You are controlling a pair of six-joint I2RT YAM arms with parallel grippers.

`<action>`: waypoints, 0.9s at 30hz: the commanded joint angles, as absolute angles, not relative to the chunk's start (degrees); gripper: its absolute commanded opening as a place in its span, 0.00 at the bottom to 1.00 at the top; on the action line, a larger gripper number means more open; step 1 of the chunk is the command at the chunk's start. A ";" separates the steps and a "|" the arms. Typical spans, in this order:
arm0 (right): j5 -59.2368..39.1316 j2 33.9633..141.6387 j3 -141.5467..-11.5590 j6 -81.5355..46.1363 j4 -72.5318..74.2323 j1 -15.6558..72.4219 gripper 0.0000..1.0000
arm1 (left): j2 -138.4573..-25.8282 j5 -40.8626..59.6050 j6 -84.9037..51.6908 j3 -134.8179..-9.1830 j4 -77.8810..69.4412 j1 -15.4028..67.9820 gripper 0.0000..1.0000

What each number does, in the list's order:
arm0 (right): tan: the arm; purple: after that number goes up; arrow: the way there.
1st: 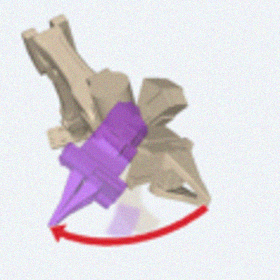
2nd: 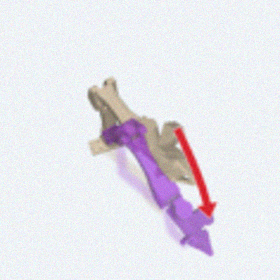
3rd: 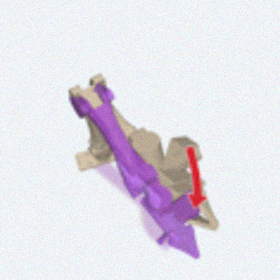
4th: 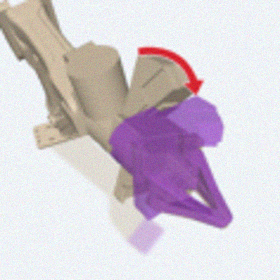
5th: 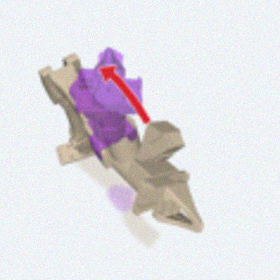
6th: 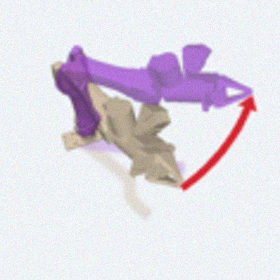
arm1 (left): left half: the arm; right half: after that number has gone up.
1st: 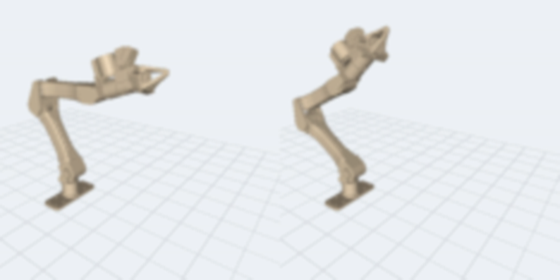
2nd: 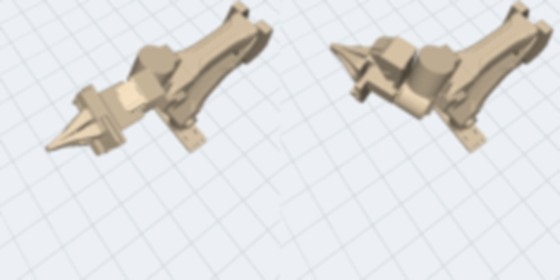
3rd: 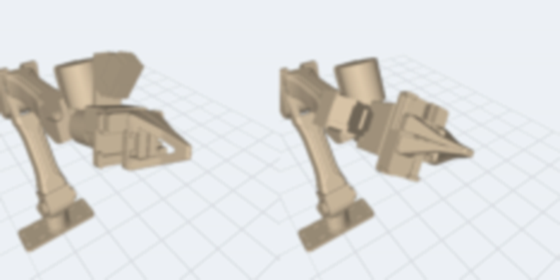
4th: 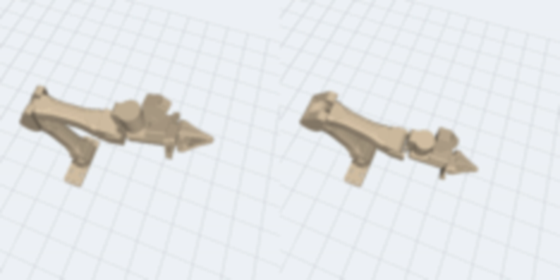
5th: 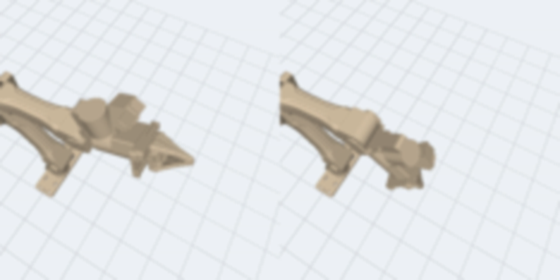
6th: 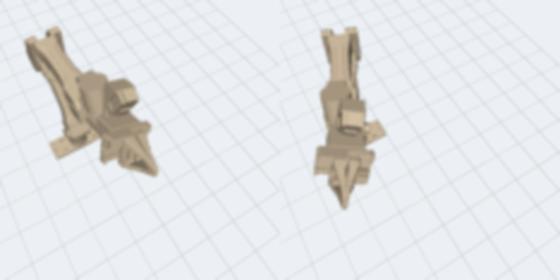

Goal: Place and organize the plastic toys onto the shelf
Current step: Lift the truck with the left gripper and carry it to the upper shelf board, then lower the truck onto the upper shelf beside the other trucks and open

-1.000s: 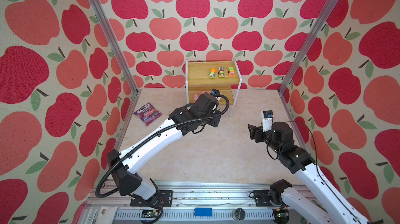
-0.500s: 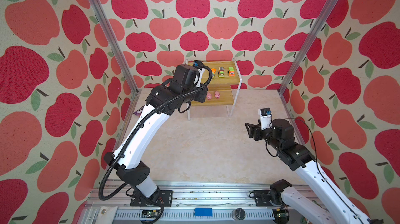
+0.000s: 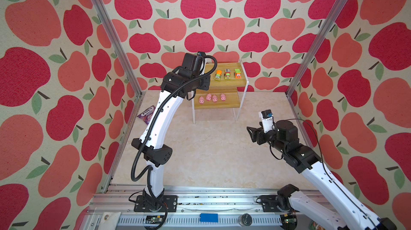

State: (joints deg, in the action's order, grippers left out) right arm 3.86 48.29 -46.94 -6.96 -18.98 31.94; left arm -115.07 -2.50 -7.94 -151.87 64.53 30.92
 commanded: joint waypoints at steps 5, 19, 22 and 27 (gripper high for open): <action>3.68 48.52 -49.55 -4.99 -20.42 32.99 0.77 | -117.05 -2.99 -7.65 -154.18 63.71 29.97 0.33; 2.73 48.80 -51.38 -4.04 -20.53 34.38 0.77 | -122.13 -5.92 -6.91 -155.50 59.41 29.53 0.33; 2.55 48.77 -51.23 -4.04 -20.05 34.87 0.77 | -123.66 -6.61 -6.59 -157.58 58.98 29.05 0.33; 2.37 48.96 -51.03 -4.21 -20.04 35.10 0.77 | -124.62 -6.52 -7.02 -158.47 58.33 27.79 0.33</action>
